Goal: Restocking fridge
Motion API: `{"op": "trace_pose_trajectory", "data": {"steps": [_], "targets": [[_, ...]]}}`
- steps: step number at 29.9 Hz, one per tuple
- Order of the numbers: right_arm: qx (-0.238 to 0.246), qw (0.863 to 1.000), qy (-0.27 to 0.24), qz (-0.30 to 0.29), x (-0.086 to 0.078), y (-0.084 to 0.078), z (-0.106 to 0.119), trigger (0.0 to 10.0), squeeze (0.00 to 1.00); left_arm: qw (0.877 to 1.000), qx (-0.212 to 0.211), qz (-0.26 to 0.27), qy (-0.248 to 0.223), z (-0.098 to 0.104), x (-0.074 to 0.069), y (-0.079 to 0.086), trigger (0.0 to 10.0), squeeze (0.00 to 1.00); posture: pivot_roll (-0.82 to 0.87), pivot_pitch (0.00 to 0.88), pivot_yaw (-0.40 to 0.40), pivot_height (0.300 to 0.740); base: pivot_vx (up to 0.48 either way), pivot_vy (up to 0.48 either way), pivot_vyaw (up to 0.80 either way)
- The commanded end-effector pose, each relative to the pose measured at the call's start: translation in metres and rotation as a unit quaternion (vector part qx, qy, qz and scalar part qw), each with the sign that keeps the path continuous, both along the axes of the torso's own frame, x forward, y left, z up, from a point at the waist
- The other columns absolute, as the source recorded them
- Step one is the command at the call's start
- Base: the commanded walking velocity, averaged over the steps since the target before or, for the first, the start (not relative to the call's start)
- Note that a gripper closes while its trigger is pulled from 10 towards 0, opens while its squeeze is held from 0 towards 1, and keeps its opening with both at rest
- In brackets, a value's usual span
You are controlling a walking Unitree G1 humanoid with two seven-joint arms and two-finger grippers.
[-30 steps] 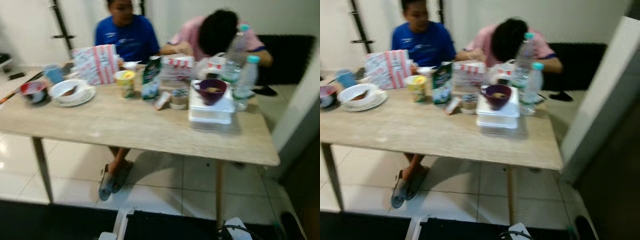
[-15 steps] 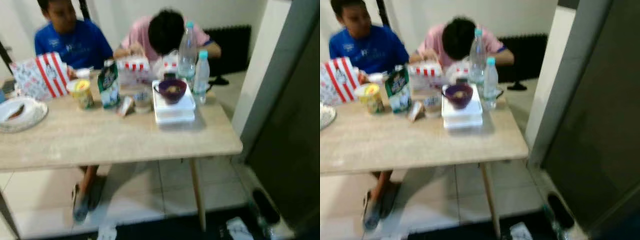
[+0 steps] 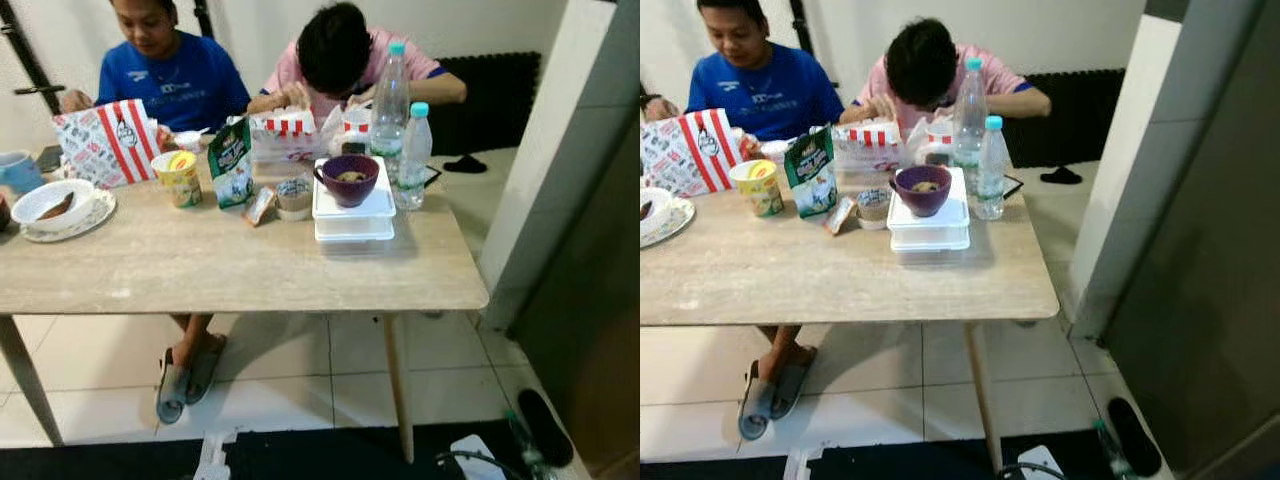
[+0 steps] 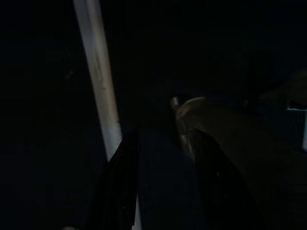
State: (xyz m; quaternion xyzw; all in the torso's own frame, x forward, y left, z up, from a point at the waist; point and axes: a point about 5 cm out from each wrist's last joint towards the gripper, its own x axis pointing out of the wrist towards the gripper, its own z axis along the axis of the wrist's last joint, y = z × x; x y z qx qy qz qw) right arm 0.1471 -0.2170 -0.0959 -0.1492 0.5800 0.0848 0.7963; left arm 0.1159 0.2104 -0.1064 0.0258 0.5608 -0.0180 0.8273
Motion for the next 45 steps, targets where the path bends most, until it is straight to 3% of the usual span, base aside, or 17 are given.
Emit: {"op": "trace_pose_trajectory", "data": {"steps": [1, 11, 16, 45], "targets": [[0.006, 1.000, -0.008, -0.002, 0.0034, 0.0028, 0.0008, 10.0, 0.00, 1.000, 0.003, 0.007, 0.002, -0.0005, -0.0023, 0.0009, 10.0, 0.00, 0.01, 0.000, 0.036, 0.740, 0.000, 0.000, 0.00], [0.007, 1.000, -0.007, 0.000, 0.0034, 0.0032, 0.0007, 10.0, 0.00, 1.000, -0.002, 0.005, 0.001, -0.0004, -0.0019, 0.0006, 10.0, 0.00, 0.01, 0.000, 0.038, 0.740, 0.000, 0.000, 0.00], [0.007, 1.000, -0.007, 0.001, 0.0033, 0.0035, 0.0006, 10.0, 0.00, 1.000, -0.004, 0.003, 0.001, -0.0004, -0.0020, 0.0005, 10.0, 0.00, 0.01, 0.000, 0.038, 0.740, 0.000, -0.436, 0.00], [0.008, 1.000, -0.005, 0.006, 0.0031, 0.0036, 0.0006, 10.0, 0.00, 1.000, 0.005, -0.007, 0.003, -0.0004, -0.0019, 0.0010, 10.0, 0.00, 0.01, 0.000, 0.038, 0.740, 0.053, 0.000, 0.00]]}}
